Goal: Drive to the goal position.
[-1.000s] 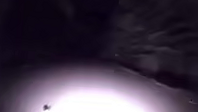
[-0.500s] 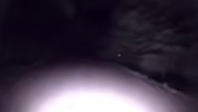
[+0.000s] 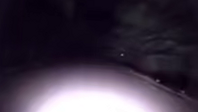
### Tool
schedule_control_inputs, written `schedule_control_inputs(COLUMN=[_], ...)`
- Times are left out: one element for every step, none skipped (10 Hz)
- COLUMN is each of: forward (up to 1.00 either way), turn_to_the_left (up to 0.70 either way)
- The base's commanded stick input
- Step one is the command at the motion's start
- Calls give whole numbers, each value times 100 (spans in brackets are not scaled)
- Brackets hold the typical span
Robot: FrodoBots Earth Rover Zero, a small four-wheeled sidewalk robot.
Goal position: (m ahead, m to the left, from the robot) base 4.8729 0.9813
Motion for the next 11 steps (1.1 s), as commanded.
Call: schedule_control_inputs(forward=[100, 100, 100, 100, 100, 100, 100, 100, 100, 100, 100], turn_to_the_left=[0, 0, 0, 0, 0, 0, 0, 0, 0, 0, 0])
